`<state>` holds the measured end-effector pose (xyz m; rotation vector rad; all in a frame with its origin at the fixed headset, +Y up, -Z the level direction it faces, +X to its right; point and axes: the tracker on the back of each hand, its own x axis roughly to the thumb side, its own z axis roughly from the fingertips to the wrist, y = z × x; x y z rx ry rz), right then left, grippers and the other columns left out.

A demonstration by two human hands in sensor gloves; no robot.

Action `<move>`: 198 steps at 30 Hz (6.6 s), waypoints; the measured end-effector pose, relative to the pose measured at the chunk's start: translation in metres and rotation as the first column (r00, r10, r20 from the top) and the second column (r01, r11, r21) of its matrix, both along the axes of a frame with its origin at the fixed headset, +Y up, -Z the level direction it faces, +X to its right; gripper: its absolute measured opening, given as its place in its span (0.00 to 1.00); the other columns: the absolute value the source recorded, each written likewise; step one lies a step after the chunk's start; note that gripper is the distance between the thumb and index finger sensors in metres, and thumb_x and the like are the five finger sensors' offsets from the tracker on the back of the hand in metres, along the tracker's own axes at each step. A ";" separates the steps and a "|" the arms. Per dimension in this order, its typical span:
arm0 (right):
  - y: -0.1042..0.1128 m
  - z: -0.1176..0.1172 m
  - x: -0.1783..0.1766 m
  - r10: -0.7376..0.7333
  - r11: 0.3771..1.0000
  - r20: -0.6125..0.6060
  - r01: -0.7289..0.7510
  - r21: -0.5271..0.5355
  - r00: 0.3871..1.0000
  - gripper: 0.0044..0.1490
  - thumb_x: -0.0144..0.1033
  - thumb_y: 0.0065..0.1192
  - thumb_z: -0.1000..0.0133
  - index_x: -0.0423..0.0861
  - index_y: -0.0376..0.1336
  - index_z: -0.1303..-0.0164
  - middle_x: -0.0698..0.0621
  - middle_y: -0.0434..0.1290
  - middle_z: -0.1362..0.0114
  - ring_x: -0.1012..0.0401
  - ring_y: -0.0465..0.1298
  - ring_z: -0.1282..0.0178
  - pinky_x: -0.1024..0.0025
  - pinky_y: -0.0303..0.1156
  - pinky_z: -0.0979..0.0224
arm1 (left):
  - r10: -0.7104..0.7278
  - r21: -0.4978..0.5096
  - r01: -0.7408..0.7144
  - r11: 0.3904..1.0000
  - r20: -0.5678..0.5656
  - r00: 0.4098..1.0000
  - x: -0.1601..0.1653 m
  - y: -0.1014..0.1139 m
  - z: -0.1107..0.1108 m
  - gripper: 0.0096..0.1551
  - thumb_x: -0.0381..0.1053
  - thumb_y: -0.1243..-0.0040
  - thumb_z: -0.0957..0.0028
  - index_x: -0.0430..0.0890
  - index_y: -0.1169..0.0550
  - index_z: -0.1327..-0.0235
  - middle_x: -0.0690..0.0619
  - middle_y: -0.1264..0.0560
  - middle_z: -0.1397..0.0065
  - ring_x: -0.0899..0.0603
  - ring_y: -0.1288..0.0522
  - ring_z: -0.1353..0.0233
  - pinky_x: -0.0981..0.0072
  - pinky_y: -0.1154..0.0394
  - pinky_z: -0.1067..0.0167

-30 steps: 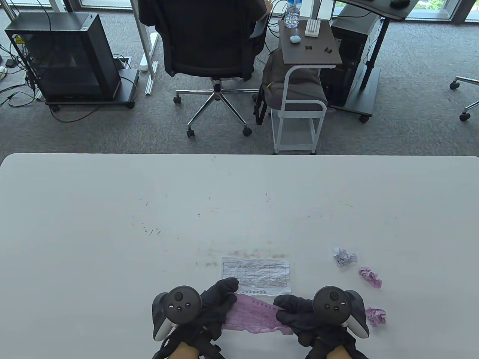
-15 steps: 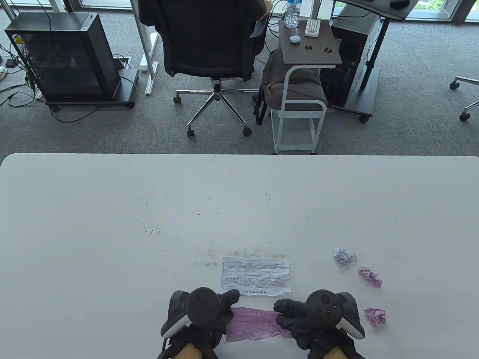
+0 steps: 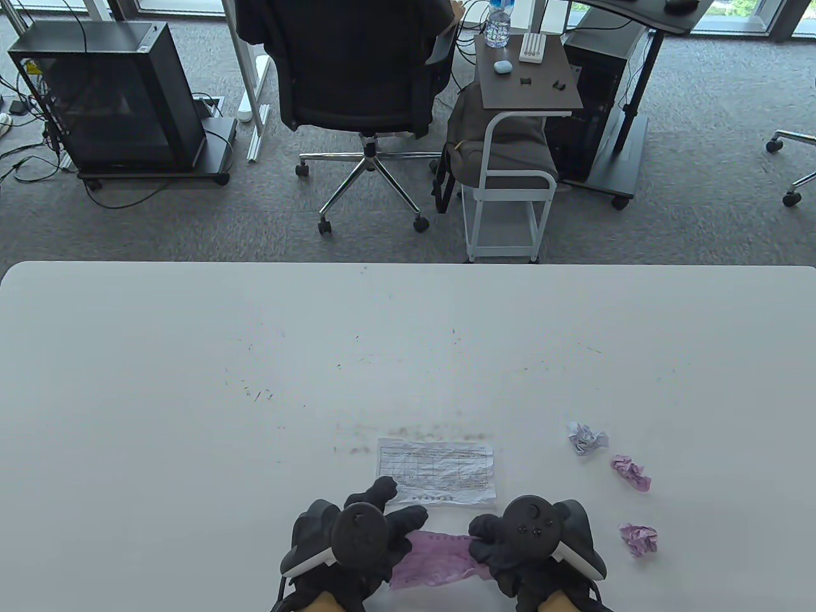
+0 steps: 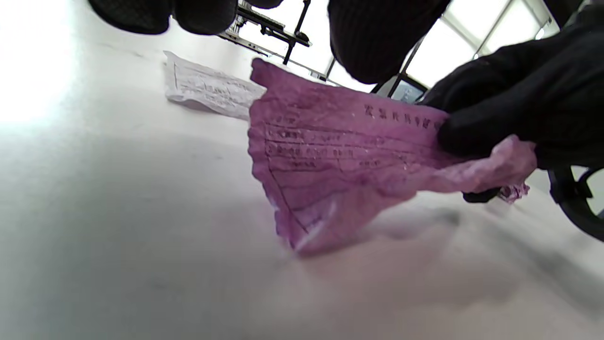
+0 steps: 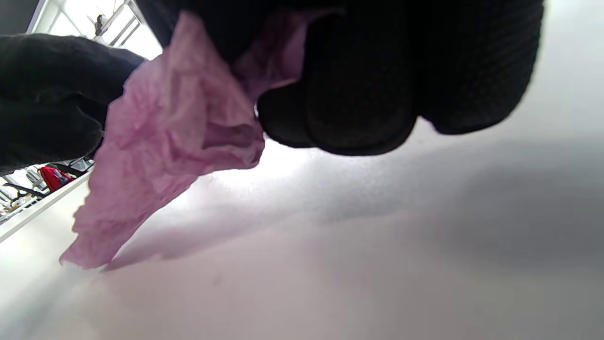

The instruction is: Flatten crumpled invoices and stack

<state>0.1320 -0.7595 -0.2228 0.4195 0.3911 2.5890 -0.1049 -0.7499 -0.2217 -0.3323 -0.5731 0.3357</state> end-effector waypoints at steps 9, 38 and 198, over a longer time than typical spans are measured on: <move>-0.003 0.001 -0.006 0.045 0.998 -0.037 -0.044 0.036 0.998 0.26 0.37 0.69 0.44 0.42 0.66 0.38 0.45 0.81 0.50 0.54 0.82 0.58 0.51 0.81 0.50 | -0.194 -0.179 0.190 0.965 -0.006 0.981 0.005 -0.024 -0.003 0.34 0.48 0.37 0.39 0.53 0.35 0.19 0.34 0.62 0.20 0.20 0.51 0.25 0.30 0.41 0.34; 0.013 0.000 0.005 0.395 0.904 0.175 -0.416 0.100 0.902 0.34 0.31 0.70 0.46 0.42 0.59 0.30 0.39 0.73 0.35 0.48 0.78 0.46 0.49 0.78 0.44 | -0.385 -0.402 0.356 0.844 0.008 0.923 0.005 -0.038 -0.004 0.50 0.57 0.40 0.42 0.53 0.58 0.21 0.38 0.73 0.23 0.21 0.71 0.26 0.30 0.54 0.33; -0.009 0.010 -0.041 0.407 0.906 -0.177 -0.421 -0.051 0.896 0.31 0.51 0.57 0.38 0.51 0.56 0.27 0.37 0.55 0.21 0.42 0.63 0.30 0.44 0.75 0.42 | -0.367 -0.438 0.340 0.832 0.023 0.930 0.005 -0.040 -0.003 0.58 0.59 0.35 0.47 0.52 0.61 0.22 0.38 0.76 0.25 0.21 0.74 0.27 0.28 0.59 0.35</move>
